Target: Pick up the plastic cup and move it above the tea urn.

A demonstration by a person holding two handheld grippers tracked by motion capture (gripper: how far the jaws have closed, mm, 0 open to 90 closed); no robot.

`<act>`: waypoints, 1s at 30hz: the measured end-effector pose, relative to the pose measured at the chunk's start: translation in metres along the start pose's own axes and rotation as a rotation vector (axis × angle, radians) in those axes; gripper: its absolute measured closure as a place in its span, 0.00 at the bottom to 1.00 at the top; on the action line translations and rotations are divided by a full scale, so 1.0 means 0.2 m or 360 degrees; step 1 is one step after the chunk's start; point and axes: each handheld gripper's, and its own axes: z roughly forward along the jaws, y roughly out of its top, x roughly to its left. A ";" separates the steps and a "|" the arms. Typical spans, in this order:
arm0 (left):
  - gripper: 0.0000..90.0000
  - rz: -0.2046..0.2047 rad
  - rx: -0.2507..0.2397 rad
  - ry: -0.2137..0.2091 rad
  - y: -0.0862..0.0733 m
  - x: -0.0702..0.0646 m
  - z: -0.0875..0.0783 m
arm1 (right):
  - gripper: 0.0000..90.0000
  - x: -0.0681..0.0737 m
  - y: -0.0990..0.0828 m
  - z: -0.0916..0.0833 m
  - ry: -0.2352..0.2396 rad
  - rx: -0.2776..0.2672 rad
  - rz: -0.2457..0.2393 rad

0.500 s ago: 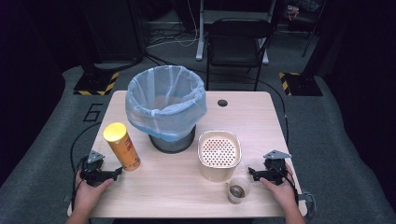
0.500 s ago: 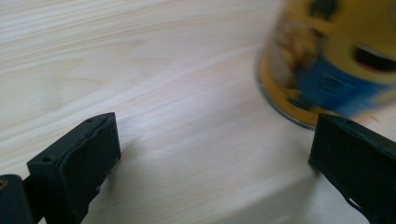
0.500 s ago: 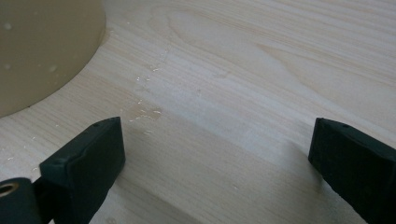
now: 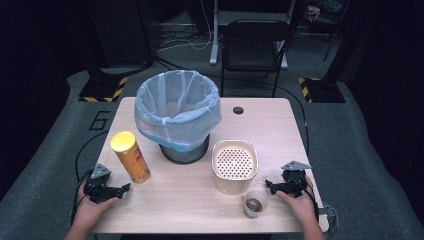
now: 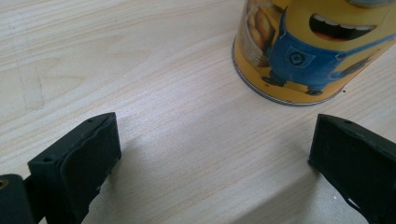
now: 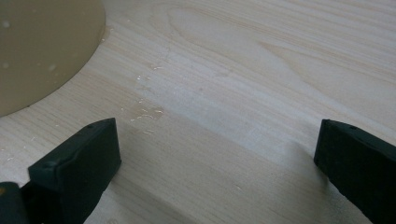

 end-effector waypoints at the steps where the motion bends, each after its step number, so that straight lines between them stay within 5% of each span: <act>1: 0.02 0.0000 0.0022 -0.0004 0.00 0.00 0.00 | 0.00 0.00 0.00 0.00 0.0001 -0.0002 -0.0006; 13: 0.02 -0.0018 0.0019 0.0016 0.00 -0.01 -0.01 | 0.01 0.00 0.00 0.00 -0.0010 -0.0001 -0.0003; 19: 0.02 -0.0022 -0.0005 0.0030 0.00 -0.01 0.00 | 0.22 -0.01 -0.01 -0.02 -0.0014 -0.0066 -0.0006; 21: 0.02 -0.0023 -0.0007 0.0032 0.00 -0.01 0.00 | 0.40 0.00 -0.01 -0.04 0.0026 -0.0075 -0.0020; 30: 0.02 -0.0031 -0.0004 0.0043 0.00 -0.02 0.00 | 0.45 0.03 0.06 -0.17 0.0075 -0.0100 0.0040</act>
